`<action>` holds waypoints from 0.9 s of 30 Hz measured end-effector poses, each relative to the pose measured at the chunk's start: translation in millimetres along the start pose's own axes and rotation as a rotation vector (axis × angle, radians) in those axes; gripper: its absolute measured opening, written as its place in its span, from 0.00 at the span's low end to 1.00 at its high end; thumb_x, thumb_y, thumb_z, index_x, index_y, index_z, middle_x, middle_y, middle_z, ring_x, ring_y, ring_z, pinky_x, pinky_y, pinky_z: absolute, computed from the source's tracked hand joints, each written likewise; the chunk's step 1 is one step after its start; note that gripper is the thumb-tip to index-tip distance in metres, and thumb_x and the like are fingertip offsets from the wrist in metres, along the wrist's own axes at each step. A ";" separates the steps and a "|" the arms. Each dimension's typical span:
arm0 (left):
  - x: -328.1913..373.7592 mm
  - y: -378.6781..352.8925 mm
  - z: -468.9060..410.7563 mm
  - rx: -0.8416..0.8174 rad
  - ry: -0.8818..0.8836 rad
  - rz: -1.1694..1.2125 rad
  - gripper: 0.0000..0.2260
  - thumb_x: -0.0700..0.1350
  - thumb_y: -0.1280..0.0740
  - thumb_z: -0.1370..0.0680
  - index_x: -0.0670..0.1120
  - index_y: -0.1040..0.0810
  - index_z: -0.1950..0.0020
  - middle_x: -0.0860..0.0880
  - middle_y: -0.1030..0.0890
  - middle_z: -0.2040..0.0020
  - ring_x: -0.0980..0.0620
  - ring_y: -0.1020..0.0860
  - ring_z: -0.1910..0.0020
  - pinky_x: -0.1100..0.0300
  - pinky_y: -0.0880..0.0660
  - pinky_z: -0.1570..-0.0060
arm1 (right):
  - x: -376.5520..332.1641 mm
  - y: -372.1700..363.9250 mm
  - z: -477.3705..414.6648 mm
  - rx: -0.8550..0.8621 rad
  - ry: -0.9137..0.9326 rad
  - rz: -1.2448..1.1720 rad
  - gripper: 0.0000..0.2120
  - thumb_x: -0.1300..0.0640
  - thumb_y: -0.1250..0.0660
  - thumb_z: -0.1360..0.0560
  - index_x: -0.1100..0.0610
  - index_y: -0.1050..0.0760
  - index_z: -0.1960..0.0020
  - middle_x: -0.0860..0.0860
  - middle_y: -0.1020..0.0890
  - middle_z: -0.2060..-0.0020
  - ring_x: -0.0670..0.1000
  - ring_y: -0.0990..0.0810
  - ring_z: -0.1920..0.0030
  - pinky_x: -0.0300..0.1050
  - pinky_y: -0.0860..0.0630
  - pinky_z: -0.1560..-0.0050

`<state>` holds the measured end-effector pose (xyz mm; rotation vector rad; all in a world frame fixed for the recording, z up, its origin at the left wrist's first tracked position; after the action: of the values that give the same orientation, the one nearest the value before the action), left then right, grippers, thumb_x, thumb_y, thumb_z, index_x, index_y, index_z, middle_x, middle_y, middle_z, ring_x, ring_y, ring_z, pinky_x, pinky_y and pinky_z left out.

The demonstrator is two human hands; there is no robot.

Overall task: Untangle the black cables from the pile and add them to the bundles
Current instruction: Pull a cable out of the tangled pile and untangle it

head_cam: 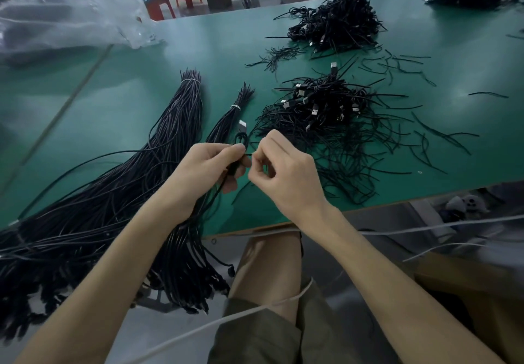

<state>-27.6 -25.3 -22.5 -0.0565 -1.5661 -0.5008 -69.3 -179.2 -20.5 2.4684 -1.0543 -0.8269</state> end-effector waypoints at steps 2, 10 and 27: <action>-3.4 1.4 -1.7 -0.041 0.126 0.096 0.14 0.49 0.36 0.15 0.43 0.16 0.53 0.49 0.23 0.67 0.50 0.26 0.70 0.60 0.24 0.63 | -3.2 1.2 1.2 0.019 0.139 0.159 0.08 0.69 0.33 0.27 0.61 0.28 0.62 0.54 0.26 0.64 0.49 0.37 0.69 0.43 0.29 0.71; 7.1 2.1 4.8 -0.332 -0.174 0.142 0.20 0.39 0.39 0.15 0.48 0.30 0.22 0.41 0.18 0.50 0.42 0.20 0.56 0.51 0.21 0.47 | 11.8 12.0 -4.1 0.001 0.103 0.178 0.06 0.71 0.31 0.30 0.63 0.27 0.62 0.56 0.24 0.63 0.48 0.37 0.68 0.38 0.36 0.67; 15.7 -6.3 -21.4 -0.011 -0.026 -0.342 0.21 0.51 0.42 0.13 0.43 0.30 0.64 0.53 0.23 0.76 0.56 0.25 0.77 0.67 0.29 0.71 | 5.5 3.8 -2.0 0.094 0.205 0.213 0.09 0.71 0.34 0.26 0.62 0.27 0.63 0.55 0.25 0.65 0.52 0.30 0.69 0.43 0.28 0.67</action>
<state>-10.8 -42.5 -9.8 0.1999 -1.6056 -0.7787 -67.1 -185.7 -19.1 2.3989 -1.2755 -0.4595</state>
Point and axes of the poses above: each hand's wrist, its own z-axis away from the middle knuckle, its own y-axis out of the back of the hand, x = y × z, the point moved 4 cm from there along -z, towards the middle knuckle
